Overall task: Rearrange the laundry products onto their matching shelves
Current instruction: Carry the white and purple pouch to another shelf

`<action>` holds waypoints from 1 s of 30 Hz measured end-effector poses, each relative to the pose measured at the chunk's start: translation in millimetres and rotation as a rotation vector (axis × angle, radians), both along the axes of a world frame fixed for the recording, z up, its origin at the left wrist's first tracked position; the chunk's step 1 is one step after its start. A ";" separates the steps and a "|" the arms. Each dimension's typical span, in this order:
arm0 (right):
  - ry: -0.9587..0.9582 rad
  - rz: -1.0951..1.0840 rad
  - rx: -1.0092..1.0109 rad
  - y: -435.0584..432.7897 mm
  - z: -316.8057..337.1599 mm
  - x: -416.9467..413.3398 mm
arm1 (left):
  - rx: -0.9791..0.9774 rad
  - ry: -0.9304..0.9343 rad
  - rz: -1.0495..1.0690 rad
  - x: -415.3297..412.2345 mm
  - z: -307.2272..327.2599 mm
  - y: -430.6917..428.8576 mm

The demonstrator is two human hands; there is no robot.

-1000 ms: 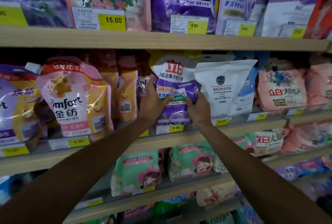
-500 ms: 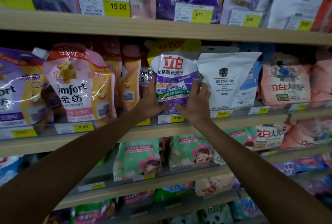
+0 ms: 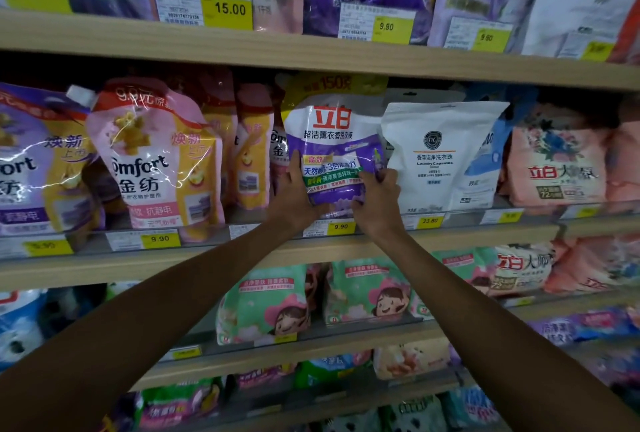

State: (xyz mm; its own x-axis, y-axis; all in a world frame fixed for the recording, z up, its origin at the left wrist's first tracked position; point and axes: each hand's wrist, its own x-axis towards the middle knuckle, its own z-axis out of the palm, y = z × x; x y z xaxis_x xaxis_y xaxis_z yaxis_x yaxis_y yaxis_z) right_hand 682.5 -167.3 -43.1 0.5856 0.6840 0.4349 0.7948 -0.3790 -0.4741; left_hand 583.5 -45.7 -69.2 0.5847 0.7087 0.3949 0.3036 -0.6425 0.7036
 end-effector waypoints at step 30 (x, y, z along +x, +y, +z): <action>-0.082 0.007 -0.279 -5.8 0.8 3.8 | 0.014 0.142 -0.146 -4.5 17.4 -15.3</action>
State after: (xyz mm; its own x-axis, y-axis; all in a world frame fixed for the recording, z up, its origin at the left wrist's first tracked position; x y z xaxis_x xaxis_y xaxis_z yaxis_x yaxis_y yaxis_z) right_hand 686.3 -173.1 -42.3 0.5508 0.7881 0.2749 0.8294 -0.4799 -0.2860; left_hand 579.0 -61.0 -51.8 0.7311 0.6075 0.3105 0.3022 -0.6964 0.6509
